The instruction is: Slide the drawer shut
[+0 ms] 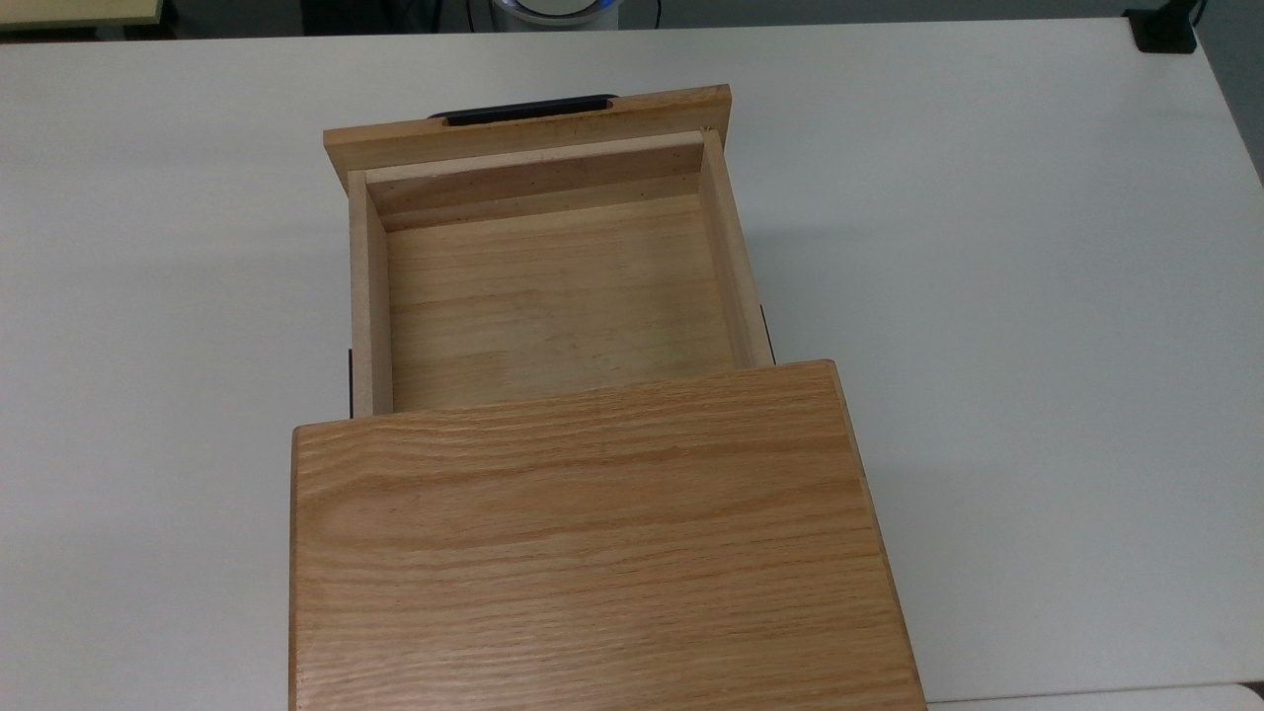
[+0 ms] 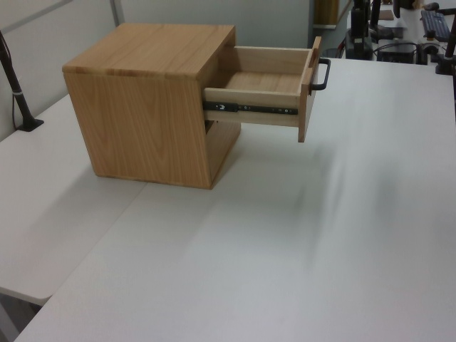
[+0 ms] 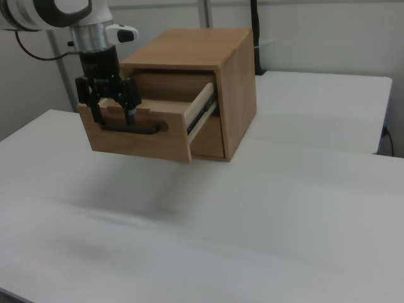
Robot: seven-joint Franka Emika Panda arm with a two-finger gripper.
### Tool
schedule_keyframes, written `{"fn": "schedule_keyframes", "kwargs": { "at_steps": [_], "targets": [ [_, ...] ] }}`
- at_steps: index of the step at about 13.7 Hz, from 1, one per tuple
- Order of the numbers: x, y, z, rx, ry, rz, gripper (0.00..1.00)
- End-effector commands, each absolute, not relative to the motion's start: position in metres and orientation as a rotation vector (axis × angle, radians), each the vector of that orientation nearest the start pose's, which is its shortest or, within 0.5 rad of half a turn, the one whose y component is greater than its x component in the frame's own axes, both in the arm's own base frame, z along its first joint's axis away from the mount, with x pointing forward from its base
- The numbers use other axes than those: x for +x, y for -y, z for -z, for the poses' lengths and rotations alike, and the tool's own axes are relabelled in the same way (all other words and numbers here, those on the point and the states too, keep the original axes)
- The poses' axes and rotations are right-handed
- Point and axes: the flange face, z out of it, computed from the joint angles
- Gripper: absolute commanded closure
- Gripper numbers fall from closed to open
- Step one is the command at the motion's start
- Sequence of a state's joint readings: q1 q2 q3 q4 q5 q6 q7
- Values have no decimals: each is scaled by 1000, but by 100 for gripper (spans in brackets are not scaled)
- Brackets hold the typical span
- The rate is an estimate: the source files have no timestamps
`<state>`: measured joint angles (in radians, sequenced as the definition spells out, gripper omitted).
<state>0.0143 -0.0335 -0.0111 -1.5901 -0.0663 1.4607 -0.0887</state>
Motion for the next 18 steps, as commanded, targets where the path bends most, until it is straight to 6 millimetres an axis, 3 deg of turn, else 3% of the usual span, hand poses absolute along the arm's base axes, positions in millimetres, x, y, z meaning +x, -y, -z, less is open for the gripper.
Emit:
{"fn": "schedule_keyframes", "kwargs": {
  "at_steps": [1,10,13,16,17,18],
  "targets": [
    [531,14,-625,-3192,135,-182,0],
    [530,15,-624,-3191,139,-187,0],
    [530,15,-621,-3187,152,-200,38],
    [527,5,-612,-3181,183,-255,89],
    [525,5,-611,-3178,185,-279,97],
    [524,5,-608,-3173,186,-313,99]
  ]
}}
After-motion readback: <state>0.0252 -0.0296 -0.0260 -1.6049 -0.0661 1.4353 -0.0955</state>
